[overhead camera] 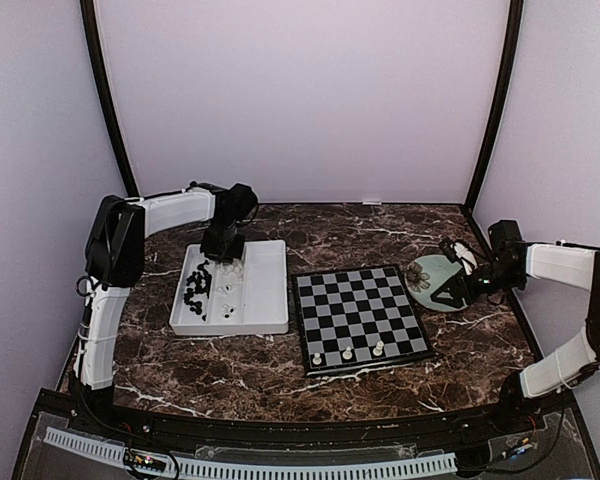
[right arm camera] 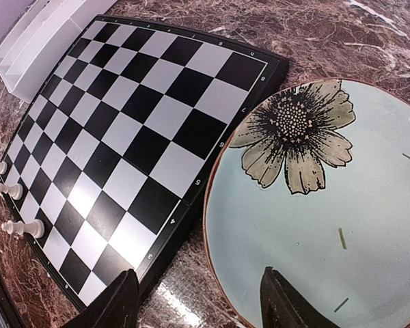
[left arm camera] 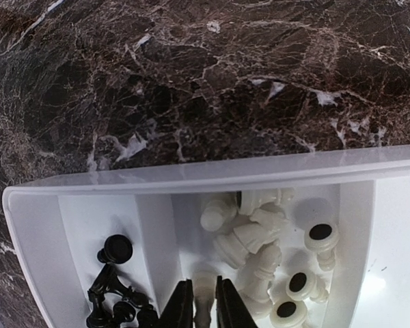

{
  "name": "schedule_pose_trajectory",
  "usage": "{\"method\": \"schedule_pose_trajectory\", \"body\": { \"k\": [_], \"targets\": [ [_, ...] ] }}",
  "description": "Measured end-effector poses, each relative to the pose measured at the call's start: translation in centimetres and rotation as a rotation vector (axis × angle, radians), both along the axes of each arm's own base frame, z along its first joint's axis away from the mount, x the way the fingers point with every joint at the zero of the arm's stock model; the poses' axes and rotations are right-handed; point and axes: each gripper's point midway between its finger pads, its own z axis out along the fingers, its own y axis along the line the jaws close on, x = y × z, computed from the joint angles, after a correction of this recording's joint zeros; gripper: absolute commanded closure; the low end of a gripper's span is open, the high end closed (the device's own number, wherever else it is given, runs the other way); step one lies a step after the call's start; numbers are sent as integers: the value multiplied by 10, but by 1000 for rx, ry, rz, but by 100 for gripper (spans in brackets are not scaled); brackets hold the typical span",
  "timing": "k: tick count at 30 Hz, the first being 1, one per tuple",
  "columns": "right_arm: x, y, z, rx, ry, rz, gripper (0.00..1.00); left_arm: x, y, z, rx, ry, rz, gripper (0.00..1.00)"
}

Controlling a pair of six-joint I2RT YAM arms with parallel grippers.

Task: Set up the chess pieces on the board
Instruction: Pick up the knight from the storage box, then place the knight at b1.

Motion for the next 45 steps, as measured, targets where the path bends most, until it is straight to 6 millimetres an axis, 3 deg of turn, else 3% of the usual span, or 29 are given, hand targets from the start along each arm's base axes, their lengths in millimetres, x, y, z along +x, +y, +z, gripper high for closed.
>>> {"method": "schedule_pose_trajectory", "body": {
  "k": [6, 15, 19, 22, 27, 29, 31, 38, 45],
  "targets": [
    [0, 0, 0, 0, 1, 0, 38, 2, -1, 2, -1, 0, -2, 95],
    [0, 0, 0, 0, 1, 0, 38, 2, -8, 30, 2, -10, -16, 100],
    [0, 0, 0, 0, 1, 0, 38, -11, -33, 52, -15, -18, -95, 100],
    [0, 0, 0, 0, 1, 0, 38, -33, -80, 77, -76, -35, -241, 100],
    [0, 0, 0, 0, 1, 0, 38, -109, -183, 116, -215, -37, -602, 100],
    [0, 0, 0, 0, 1, 0, 38, -145, -218, 121, -254, -25, -738, 100],
    [0, 0, 0, 0, 1, 0, 38, -176, -239, 116, -269, 4, -836, 100],
    [0, 0, 0, -1, 0, 0, 38, -237, -255, 67, -270, 151, -976, 100],
    [0, 0, 0, -1, 0, 0, 38, -263, -274, 55, -328, 168, -1042, 100]
  ]
}}
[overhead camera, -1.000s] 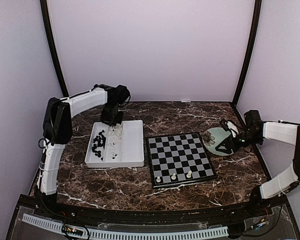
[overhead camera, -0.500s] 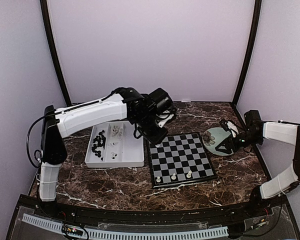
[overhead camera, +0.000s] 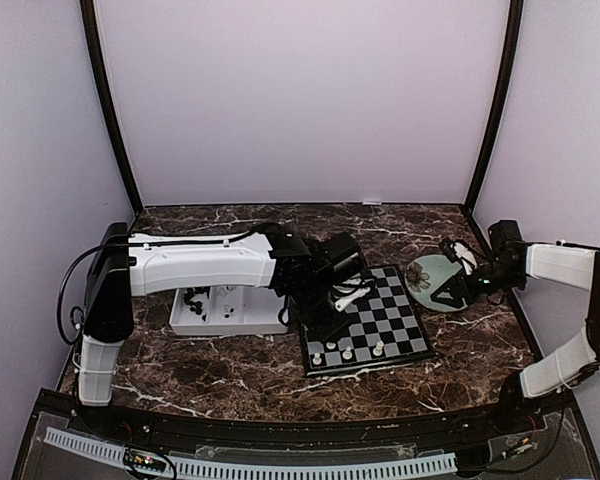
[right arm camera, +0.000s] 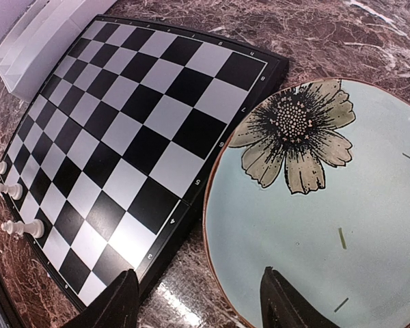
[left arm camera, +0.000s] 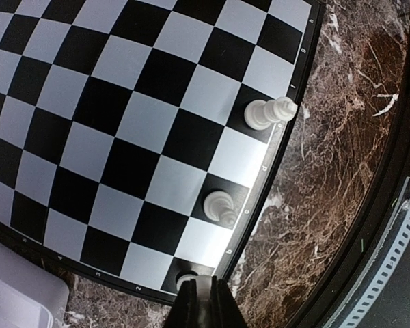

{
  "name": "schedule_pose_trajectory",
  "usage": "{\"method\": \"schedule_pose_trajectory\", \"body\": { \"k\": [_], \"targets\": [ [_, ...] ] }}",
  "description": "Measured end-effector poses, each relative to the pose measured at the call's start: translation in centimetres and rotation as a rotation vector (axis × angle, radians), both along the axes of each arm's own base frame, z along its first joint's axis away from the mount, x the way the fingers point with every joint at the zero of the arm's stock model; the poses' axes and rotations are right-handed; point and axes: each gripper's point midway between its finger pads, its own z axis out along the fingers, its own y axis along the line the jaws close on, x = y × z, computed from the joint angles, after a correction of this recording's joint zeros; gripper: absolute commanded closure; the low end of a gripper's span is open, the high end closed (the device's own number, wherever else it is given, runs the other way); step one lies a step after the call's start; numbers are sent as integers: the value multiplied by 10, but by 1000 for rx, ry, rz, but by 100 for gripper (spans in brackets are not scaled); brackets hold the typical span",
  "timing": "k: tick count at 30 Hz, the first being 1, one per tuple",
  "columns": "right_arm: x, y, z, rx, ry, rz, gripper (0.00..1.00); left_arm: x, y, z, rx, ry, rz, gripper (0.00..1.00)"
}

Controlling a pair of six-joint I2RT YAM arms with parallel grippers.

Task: Set up the chess pieces on the board
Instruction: Place the knight at b1.

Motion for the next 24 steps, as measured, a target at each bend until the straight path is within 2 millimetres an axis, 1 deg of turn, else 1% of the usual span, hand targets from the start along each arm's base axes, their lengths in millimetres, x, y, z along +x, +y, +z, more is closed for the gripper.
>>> {"method": "schedule_pose_trajectory", "body": {
  "k": [2, 7, 14, 24],
  "targets": [
    [0, 0, 0, 0, 0, 0, 38, -3, -4, -1, -12, 3, -9, 100],
    [0, 0, 0, 0, 0, 0, 38, -4, -7, -2, -24, -1, -14, 100],
    [0, 0, 0, 0, 0, 0, 38, -4, -7, -4, -13, -15, -14, 100],
    [0, 0, 0, 0, 0, 0, 38, -7, -7, -24, 23, 6, -20, 100]
  ]
}}
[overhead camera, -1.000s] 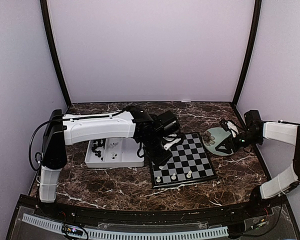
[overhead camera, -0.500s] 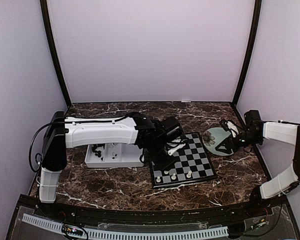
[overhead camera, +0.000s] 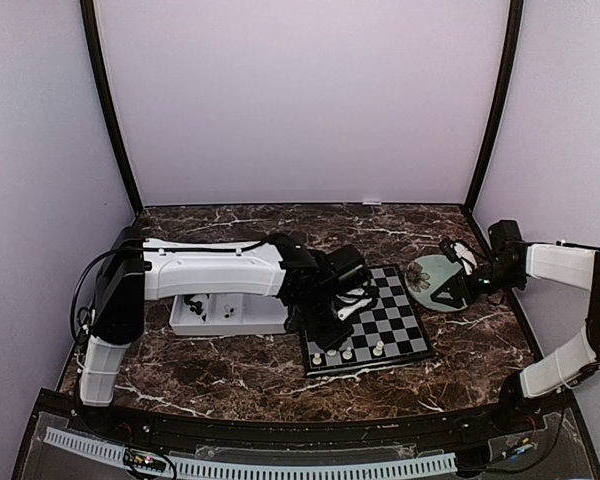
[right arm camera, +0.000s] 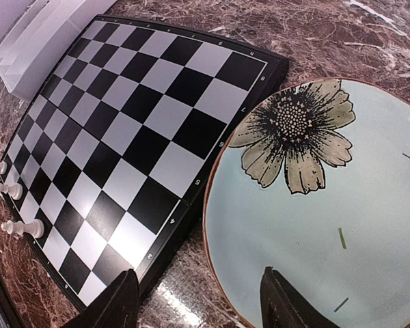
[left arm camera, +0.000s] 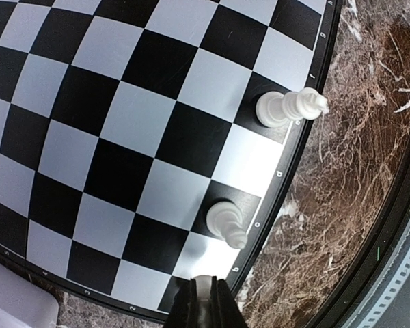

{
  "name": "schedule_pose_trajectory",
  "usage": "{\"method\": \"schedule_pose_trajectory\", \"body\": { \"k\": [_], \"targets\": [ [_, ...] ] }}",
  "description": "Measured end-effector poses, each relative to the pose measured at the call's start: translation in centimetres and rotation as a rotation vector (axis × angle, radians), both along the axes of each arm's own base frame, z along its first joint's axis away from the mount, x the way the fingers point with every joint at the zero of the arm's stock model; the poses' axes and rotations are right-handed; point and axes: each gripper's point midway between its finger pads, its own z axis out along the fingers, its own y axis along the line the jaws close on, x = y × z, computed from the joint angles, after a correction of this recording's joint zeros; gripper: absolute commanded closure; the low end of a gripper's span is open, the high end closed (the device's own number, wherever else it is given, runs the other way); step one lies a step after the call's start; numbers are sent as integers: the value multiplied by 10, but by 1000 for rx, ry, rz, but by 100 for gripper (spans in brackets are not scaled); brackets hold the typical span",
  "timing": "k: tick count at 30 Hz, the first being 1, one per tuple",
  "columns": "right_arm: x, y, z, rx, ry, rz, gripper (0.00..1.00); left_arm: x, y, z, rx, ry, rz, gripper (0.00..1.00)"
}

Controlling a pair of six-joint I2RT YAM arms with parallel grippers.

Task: Set up the chess pieces on the board
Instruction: Place the knight at b1.

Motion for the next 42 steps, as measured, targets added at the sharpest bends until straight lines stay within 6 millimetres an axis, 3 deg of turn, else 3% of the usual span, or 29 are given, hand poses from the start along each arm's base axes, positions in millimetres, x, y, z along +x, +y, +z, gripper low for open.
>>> {"method": "schedule_pose_trajectory", "body": {
  "k": [9, 42],
  "targets": [
    [0, 0, 0, 0, 0, 0, 38, -3, 0, -12, 22, 14, -6, 100],
    [0, 0, 0, -3, 0, -1, 37, -4, -1, -22, 33, 26, -16, 93]
  ]
}}
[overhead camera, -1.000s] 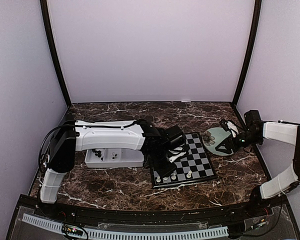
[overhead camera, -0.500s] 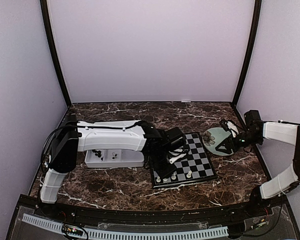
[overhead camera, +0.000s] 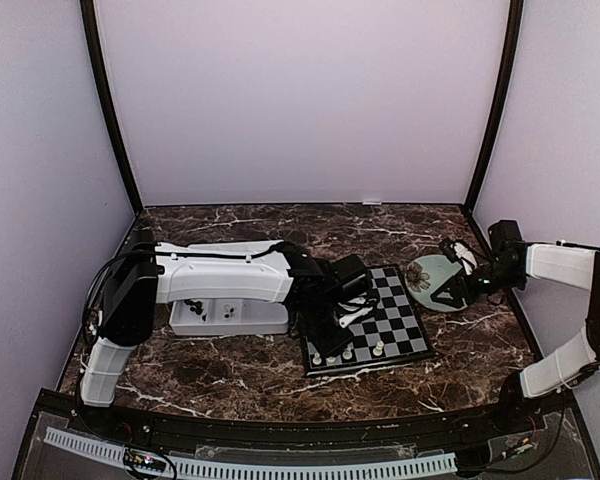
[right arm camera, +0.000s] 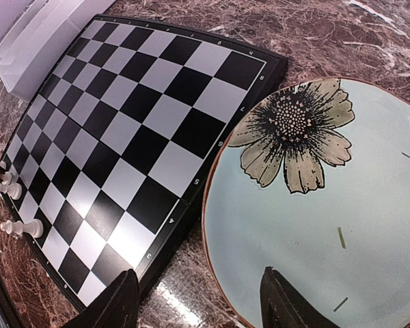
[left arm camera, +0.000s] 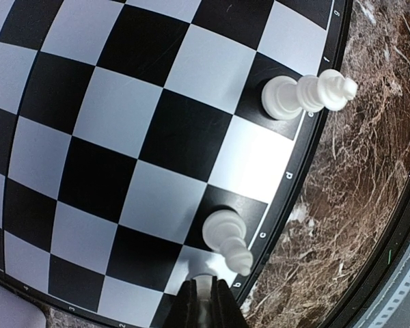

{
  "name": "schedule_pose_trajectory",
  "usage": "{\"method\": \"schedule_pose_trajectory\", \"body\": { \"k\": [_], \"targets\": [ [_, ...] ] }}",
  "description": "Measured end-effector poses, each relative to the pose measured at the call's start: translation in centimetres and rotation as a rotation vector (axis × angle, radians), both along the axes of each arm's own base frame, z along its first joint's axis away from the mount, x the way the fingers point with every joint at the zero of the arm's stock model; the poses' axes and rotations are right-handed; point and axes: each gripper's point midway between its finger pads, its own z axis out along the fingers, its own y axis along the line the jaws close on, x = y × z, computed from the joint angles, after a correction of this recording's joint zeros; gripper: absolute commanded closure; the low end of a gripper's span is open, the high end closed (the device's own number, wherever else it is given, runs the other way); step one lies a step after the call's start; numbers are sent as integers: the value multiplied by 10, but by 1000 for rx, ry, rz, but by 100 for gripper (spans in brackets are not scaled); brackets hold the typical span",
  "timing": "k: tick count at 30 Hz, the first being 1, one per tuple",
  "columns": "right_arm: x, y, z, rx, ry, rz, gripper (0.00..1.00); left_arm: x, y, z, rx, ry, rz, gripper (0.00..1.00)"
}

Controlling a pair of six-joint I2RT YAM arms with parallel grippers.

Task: Set up the chess pieces on the board
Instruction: Place the knight at b1.

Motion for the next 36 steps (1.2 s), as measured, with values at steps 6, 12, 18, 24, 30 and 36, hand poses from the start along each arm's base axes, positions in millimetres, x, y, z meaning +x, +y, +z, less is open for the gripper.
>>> {"method": "schedule_pose_trajectory", "body": {
  "k": [6, 12, 18, 24, 30, 36],
  "targets": [
    [0, 0, 0, 0, 0, 0, 38, 0, 0, 0, 0, 0, 1, 88],
    [0, 0, 0, 0, 0, 0, 38, 0, 0, 0, 1, 1, 9, 80],
    [0, 0, 0, 0, 0, 0, 38, 1, 3, -1, 15, -3, 19, 71],
    [0, 0, 0, 0, 0, 0, 38, 4, 9, 6, 39, -35, -7, 66],
    [0, 0, -1, 1, 4, 0, 38, 18, 23, 63, -11, -142, -72, 66],
    [0, 0, -1, 0, 4, 0, 38, 111, 85, 133, -75, -284, 207, 67]
  ]
}}
